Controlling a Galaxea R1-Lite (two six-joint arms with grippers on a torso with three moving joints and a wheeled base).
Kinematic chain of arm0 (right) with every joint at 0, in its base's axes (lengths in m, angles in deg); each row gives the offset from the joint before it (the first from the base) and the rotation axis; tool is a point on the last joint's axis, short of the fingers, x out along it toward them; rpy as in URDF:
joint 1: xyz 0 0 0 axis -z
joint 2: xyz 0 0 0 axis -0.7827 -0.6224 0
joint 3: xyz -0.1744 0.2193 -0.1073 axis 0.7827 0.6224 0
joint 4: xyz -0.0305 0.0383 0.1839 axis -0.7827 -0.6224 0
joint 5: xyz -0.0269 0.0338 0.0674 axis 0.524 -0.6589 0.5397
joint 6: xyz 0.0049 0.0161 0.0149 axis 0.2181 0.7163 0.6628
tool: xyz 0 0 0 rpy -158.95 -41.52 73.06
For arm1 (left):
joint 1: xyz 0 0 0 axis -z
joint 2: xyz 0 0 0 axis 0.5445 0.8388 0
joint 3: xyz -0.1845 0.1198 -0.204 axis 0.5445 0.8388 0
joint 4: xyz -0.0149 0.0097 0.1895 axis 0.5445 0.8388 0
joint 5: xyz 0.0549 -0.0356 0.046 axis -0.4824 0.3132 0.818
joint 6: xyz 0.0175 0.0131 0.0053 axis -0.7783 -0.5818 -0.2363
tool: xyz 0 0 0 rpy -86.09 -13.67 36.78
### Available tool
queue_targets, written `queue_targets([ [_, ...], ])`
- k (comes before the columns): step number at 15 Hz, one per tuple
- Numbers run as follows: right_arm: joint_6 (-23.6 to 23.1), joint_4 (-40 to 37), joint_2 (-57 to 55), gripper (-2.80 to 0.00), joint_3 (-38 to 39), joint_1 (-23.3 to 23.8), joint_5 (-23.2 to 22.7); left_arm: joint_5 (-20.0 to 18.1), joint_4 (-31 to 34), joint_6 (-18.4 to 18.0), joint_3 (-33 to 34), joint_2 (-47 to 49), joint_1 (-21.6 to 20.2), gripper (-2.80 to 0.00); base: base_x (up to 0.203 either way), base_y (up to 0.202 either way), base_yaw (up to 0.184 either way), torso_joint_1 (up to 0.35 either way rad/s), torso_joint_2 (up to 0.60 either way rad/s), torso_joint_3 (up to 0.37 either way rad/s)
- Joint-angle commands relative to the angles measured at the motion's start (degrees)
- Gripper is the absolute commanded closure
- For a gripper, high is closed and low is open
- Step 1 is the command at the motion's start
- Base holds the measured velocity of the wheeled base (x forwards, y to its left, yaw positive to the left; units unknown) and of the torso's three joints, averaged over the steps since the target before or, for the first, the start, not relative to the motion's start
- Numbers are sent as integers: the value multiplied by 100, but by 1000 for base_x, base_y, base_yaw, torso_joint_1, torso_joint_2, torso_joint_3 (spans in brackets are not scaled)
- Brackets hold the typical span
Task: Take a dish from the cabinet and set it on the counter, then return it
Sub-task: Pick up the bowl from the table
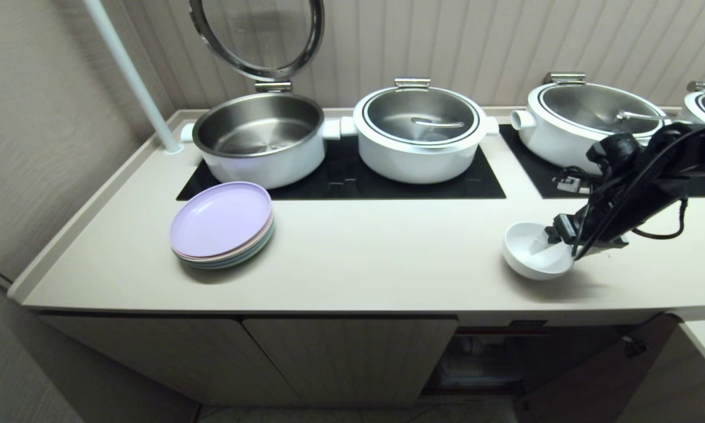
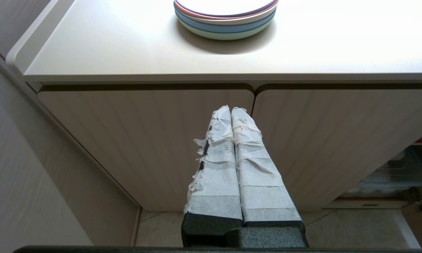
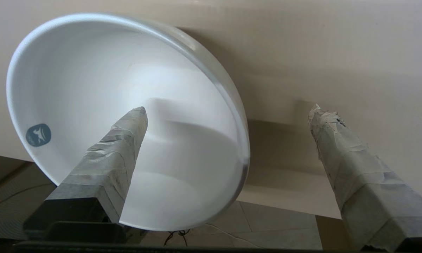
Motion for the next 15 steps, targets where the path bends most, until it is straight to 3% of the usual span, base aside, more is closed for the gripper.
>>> queue_targets([
  [1,-6,-22,-102,-280,-85,-1,-10,-2,-2,2,0,-2,0,0,0,0,0,0,0,0],
  [15,205,216,-222,-280,-76,-1,-10,-2,-2,2,0,-2,0,0,0,0,0,0,0,0],
])
